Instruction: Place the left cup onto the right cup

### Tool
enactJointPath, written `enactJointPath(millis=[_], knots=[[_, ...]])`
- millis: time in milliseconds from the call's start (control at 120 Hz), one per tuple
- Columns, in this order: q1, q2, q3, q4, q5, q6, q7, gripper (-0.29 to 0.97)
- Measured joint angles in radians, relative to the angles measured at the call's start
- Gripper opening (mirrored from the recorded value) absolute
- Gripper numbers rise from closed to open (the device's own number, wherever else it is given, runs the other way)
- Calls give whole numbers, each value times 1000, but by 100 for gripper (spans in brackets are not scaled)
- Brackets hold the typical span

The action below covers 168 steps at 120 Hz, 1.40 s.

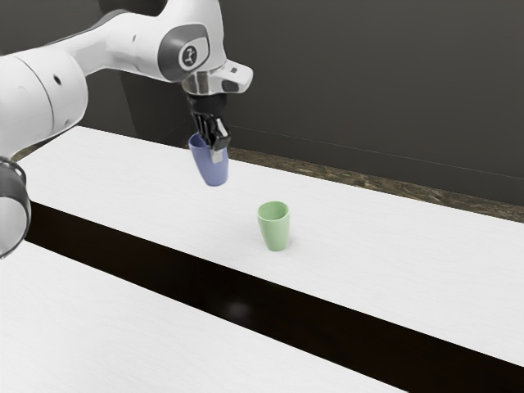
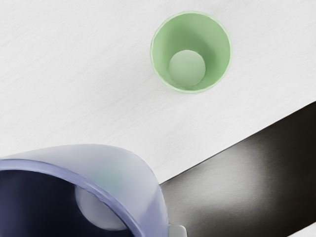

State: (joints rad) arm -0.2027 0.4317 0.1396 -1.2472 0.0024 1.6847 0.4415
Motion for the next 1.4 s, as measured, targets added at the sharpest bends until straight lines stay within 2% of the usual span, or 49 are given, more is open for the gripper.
enactJointPath(millis=[225, 767, 1400], knots=[[0, 103, -38, 152, -5, -36, -7, -11], [0, 286, -59, 368, -9, -42, -24, -11], [0, 354, -80, 381, -26, 13, -37, -11]])
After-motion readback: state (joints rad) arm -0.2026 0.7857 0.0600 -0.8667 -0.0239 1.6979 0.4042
